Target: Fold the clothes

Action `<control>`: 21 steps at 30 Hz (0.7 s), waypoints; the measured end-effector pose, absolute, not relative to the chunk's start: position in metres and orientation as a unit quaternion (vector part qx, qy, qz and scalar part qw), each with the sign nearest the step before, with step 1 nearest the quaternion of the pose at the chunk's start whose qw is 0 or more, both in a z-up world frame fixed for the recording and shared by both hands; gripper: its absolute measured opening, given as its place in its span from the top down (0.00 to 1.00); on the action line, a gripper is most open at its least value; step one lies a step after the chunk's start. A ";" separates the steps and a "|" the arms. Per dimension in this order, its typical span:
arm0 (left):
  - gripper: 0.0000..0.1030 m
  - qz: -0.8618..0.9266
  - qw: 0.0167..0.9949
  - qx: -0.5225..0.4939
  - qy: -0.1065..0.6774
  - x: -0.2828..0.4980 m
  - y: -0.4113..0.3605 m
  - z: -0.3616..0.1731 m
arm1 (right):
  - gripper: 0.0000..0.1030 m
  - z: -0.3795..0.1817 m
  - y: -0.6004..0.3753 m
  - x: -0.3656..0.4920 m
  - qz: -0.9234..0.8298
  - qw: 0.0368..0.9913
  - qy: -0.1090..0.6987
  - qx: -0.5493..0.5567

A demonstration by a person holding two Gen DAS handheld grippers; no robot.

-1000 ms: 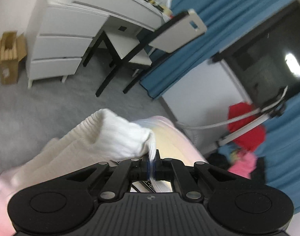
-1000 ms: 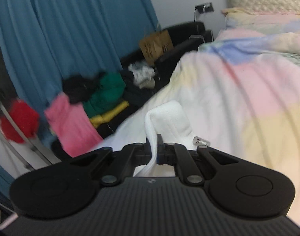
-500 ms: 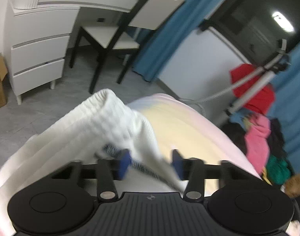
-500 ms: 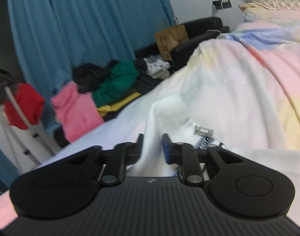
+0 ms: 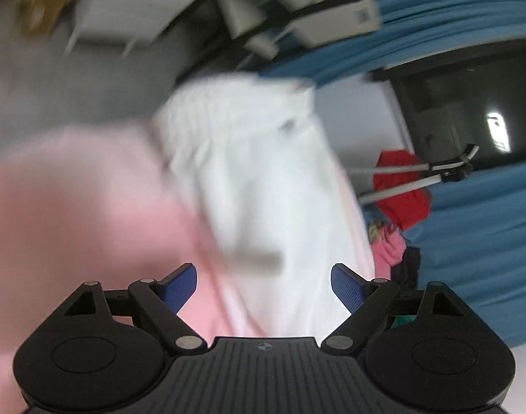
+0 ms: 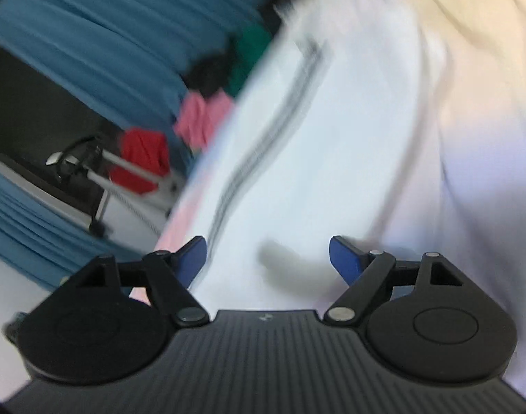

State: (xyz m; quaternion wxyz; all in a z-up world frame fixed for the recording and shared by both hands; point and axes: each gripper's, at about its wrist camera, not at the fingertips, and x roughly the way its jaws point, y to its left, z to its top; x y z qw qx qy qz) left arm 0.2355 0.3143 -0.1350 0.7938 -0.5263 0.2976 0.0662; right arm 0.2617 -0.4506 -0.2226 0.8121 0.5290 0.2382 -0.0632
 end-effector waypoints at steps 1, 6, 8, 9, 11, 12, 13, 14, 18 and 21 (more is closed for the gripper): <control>0.16 0.064 0.783 -0.538 0.304 0.237 0.316 -0.143 | 0.22 -0.228 -0.451 0.263 -0.056 0.802 0.246 0.541; 0.21 0.071 0.768 -0.572 0.279 0.257 0.323 -0.170 | 0.23 -0.245 -0.455 0.281 -0.048 0.788 0.255 0.558; 0.24 0.087 0.769 -0.577 0.262 0.269 0.325 -0.176 | 0.23 -0.248 -0.463 0.288 -0.062 0.793 0.224 0.564; 0.29 0.092 0.771 -0.581 0.244 0.273 0.326 -0.179 | 0.23 -0.250 -0.467 0.292 -0.070 0.795 0.208 0.566; 0.46 0.097 0.773 -0.585 0.226 0.280 0.331 -0.183 | 0.27 -0.254 -0.474 0.301 -0.093 0.805 0.179 0.558; 0.50 0.100 0.771 -0.589 0.221 0.283 0.333 -0.187 | 0.34 -0.256 -0.478 0.306 -0.105 0.811 0.165 0.552; 0.59 0.101 0.770 -0.592 0.214 0.284 0.334 -0.189 | 0.38 -0.258 -0.482 0.312 -0.114 0.816 0.155 0.545; 0.69 0.105 0.771 -0.590 0.214 0.286 0.335 -0.191 | 0.42 -0.260 -0.486 0.318 -0.120 0.823 0.146 0.536; 0.87 0.107 0.777 -0.586 0.204 0.282 0.337 -0.186 | 0.82 -0.262 -0.496 0.329 -0.157 0.834 0.122 0.516; 0.90 0.099 0.782 -0.585 0.191 0.266 0.337 -0.170 | 0.85 -0.257 -0.497 0.324 -0.161 0.838 0.107 0.510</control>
